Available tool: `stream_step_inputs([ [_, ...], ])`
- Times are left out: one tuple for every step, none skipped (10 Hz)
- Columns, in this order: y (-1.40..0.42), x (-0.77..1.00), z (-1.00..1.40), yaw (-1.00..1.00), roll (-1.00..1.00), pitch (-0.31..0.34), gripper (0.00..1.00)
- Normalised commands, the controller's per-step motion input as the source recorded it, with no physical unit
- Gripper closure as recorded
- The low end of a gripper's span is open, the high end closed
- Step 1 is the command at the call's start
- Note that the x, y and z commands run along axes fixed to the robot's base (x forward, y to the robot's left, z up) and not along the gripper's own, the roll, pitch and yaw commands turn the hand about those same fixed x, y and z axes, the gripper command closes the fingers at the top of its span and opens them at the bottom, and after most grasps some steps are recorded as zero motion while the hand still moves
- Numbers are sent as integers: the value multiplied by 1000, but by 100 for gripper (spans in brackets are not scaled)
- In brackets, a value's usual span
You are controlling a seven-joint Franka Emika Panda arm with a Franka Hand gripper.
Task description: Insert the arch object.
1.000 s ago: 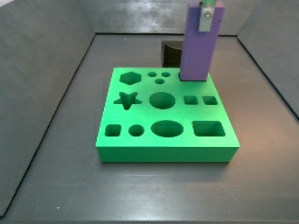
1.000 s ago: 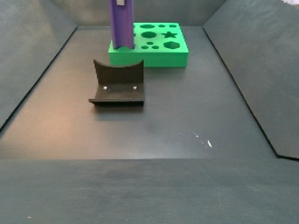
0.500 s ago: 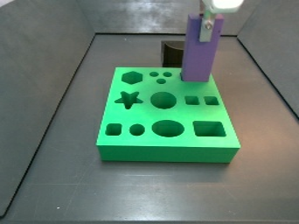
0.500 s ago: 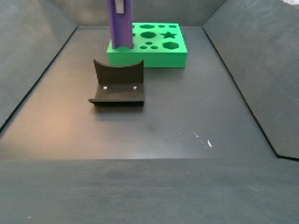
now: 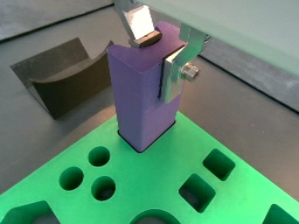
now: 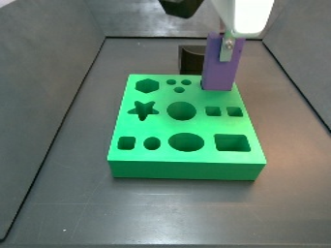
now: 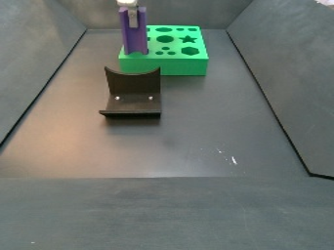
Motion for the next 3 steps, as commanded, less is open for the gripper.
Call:
stream_step_inputs([
  [0,126,-229,-11,0,43,100],
  [106,34,0,-34,-84,0,100],
  [-23,0,0,0,30,0,100],
])
